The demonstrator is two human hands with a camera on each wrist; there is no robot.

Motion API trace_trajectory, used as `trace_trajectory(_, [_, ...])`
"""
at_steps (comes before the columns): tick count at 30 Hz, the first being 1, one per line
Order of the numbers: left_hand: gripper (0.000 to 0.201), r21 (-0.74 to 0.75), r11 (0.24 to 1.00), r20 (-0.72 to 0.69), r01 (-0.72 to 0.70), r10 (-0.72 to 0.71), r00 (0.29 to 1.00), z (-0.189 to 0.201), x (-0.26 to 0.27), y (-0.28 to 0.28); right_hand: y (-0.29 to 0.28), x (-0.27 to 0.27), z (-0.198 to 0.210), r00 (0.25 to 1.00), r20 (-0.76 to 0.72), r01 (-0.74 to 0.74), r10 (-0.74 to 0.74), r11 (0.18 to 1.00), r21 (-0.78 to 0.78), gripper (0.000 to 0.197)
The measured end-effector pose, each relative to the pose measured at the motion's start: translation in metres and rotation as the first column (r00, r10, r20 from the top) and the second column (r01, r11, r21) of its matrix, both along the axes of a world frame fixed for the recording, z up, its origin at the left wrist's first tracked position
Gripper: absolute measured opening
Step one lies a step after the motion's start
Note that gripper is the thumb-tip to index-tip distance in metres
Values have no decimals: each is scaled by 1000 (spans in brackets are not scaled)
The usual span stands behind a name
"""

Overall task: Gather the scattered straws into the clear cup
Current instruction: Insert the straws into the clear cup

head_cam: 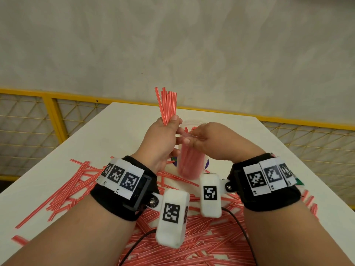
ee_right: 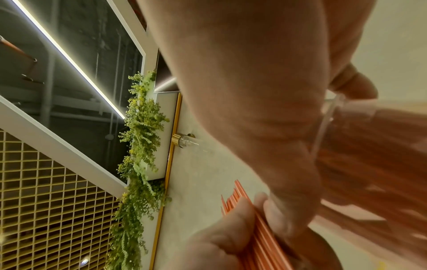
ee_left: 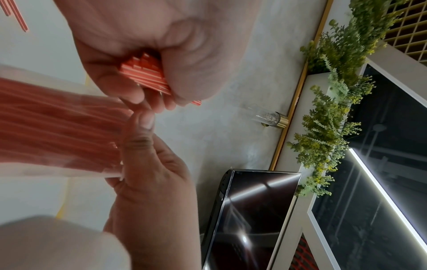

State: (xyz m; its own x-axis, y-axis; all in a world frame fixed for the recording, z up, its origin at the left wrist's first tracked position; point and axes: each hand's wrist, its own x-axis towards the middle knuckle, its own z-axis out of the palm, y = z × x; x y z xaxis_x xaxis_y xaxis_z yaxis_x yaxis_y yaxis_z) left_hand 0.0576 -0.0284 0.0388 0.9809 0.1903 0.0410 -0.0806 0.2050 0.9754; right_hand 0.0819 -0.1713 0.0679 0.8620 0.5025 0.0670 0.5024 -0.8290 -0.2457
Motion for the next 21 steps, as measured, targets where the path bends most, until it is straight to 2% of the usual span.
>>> trace_trajectory(2, [22, 11, 1000, -1, -15, 15, 1000, 0, 1, 2, -1, 0, 1, 999, 34, 2, -5, 995, 95, 39])
trace_trajectory(4, [23, 40, 999, 0, -30, 30, 1000, 0, 2, 4, -5, 0, 4, 999, 46, 13, -21, 987, 163, 48])
trace_trajectory(6, [23, 38, 999, 1, -28, 28, 1000, -1, 2, 4, -7, 0, 4, 997, 63, 39, -47, 991, 130, 49])
trace_trajectory(9, [24, 5, 1000, 5, -14, 14, 1000, -2, 2, 1, 0, 1, -1, 996, 80, 42, -46, 997, 58, 38])
trace_trajectory(13, [25, -12, 1000, 8, -20, 20, 1000, 1, 2, 1, 1, 2, -3, 997, 71, 21, -33, 986, 163, 46])
trace_trajectory(17, [26, 12, 999, 12, 31, -31, 999, 3, -1, 3, -5, -2, 6, 992, 115, -5, -50, 900, 435, 35])
trace_trajectory(19, [28, 10, 995, 25, 96, -96, 995, 4, -3, 2, -3, -3, 9, 985, 143, 2, -102, 819, 574, 27])
trace_trajectory(21, [26, 4, 988, 30, 157, -157, 987, 5, -6, -1, 0, -3, 10, 974, 142, 33, -174, 735, 677, 27])
